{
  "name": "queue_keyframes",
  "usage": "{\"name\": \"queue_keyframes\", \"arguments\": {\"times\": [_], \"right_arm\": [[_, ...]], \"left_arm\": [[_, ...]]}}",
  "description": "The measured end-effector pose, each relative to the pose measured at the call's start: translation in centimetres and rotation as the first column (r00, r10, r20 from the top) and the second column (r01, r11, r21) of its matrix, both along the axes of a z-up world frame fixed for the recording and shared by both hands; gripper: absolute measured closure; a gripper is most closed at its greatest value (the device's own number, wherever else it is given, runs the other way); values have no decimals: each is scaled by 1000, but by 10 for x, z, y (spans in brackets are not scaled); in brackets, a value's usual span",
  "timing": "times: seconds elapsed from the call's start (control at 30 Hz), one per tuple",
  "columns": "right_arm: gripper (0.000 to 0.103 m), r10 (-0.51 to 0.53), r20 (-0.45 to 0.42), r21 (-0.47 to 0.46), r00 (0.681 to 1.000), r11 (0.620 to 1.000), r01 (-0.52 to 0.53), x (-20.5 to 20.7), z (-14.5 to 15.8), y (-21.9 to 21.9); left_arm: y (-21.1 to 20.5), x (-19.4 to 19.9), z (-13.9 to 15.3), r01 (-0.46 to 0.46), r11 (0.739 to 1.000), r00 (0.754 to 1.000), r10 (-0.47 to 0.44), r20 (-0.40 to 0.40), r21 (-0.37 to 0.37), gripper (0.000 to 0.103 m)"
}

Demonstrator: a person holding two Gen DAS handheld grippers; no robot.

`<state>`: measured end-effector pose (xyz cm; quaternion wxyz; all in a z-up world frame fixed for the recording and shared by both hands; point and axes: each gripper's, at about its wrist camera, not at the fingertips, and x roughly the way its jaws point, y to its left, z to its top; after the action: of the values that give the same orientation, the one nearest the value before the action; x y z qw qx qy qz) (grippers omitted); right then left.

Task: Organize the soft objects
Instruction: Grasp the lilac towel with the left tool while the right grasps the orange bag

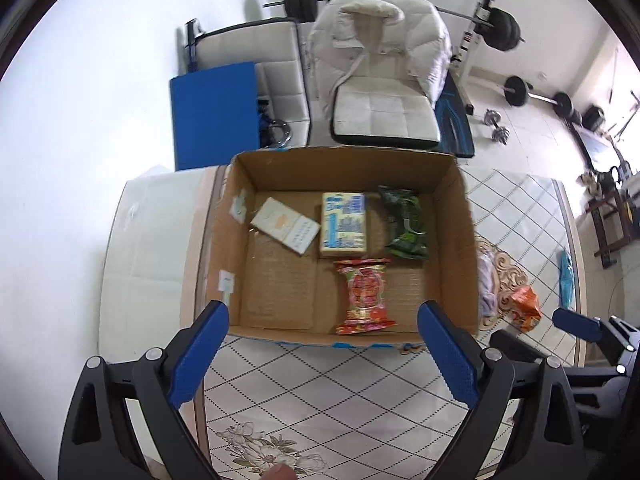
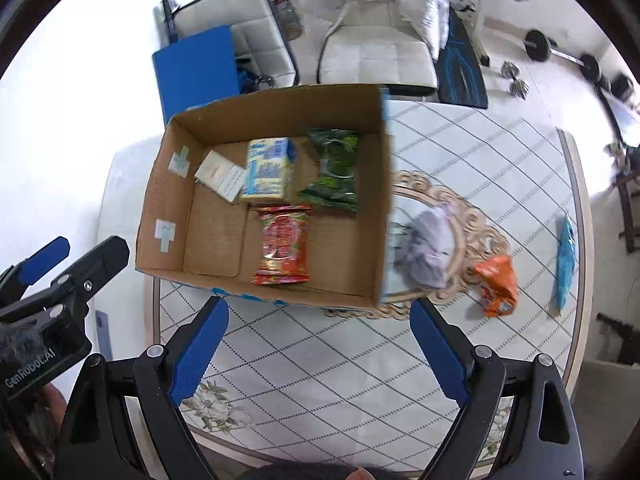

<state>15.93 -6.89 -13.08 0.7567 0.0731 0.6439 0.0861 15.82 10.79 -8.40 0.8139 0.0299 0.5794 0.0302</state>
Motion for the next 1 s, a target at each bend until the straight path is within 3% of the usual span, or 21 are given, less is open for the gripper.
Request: {"name": "queue_keyframes", "arguments": {"times": [0.2,0.33,0.43,0.57,0.63,0.7,0.87,1.0], "right_arm": [[9,-183,-43,-50,982,982,181,1,-18,-129],[9,-266,-132,-61,955,964,260,10,-70,-195],[9,-268,-229,-2,936,962,274,23,-125,-212],[10,-240,-342,48,908,961,273,34,-186,-204],[15,-227,-371,43,901,965,260,37,-205,-199],[51,-228,-387,-5,893,970,245,37,-218,-198],[57,-288,-361,-22,887,953,301,32,-211,-228],[57,-314,-369,-29,874,944,327,30,-209,-253]], "left_arm": [[-117,36,-15,199,979,979,-197,-49,36,6],[-193,79,-65,327,939,938,-309,-160,109,6],[-226,104,-112,393,900,901,-336,-273,190,6],[-239,118,-157,427,864,875,-319,-365,267,6],[-244,121,-173,434,856,864,-307,-398,281,6],[-250,123,-183,452,847,851,-314,-422,281,6],[-269,123,-213,511,825,793,-345,-501,240,6],[-280,122,-262,548,809,715,-323,-620,211,6]]}}
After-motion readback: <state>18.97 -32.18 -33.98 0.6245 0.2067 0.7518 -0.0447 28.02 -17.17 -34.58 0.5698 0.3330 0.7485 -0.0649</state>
